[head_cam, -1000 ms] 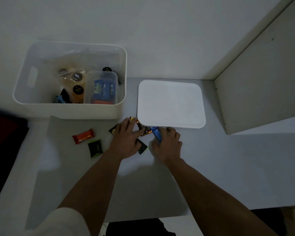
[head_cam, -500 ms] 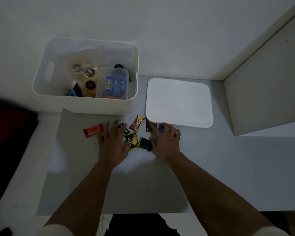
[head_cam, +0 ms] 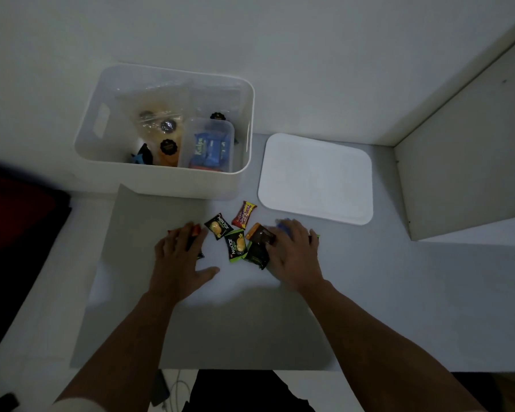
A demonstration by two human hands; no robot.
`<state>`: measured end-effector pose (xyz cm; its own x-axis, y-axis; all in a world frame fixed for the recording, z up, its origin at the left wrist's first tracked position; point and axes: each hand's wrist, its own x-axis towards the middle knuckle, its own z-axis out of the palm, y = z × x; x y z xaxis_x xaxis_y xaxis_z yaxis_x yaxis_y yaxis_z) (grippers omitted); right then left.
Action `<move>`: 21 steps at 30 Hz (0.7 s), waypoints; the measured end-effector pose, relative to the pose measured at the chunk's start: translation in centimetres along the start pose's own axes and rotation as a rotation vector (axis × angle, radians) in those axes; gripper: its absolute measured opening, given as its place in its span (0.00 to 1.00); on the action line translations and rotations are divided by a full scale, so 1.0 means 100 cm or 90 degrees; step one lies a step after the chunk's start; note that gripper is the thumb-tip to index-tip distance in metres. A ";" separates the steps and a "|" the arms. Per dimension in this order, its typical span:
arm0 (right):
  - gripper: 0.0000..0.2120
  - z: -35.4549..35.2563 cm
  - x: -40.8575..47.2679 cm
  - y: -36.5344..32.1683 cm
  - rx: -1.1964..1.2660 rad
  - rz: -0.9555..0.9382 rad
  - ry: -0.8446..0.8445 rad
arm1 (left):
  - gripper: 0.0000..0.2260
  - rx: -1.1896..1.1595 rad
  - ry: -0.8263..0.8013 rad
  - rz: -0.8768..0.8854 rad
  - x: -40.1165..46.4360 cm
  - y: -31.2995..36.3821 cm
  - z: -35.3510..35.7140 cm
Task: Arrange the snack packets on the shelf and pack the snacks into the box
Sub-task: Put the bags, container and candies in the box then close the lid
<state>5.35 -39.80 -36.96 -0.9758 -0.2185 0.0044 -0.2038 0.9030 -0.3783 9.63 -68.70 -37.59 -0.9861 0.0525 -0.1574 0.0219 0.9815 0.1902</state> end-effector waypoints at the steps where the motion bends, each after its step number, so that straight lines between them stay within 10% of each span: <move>1: 0.30 -0.002 -0.006 0.003 0.014 0.047 -0.003 | 0.47 -0.005 0.008 -0.008 0.000 0.000 -0.001; 5: 0.59 -0.002 -0.016 0.007 0.013 0.150 -0.154 | 0.57 -0.032 -0.012 -0.057 0.000 -0.012 0.003; 9: 0.63 0.012 -0.009 -0.006 -0.024 0.057 -0.148 | 0.54 -0.029 -0.016 0.020 0.007 -0.012 0.014; 17: 0.24 0.041 0.004 -0.003 -0.116 -0.109 0.026 | 0.31 0.043 0.030 0.171 0.030 0.007 0.025; 21: 0.21 0.040 0.003 0.003 -0.129 -0.116 0.005 | 0.35 0.014 0.036 0.190 0.031 0.007 0.031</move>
<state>5.33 -41.11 -40.74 -0.9218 -0.3824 0.0637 -0.3875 0.9046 -0.1778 7.08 -67.23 -40.97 -0.9430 0.3298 -0.0439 0.3152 0.9279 0.1990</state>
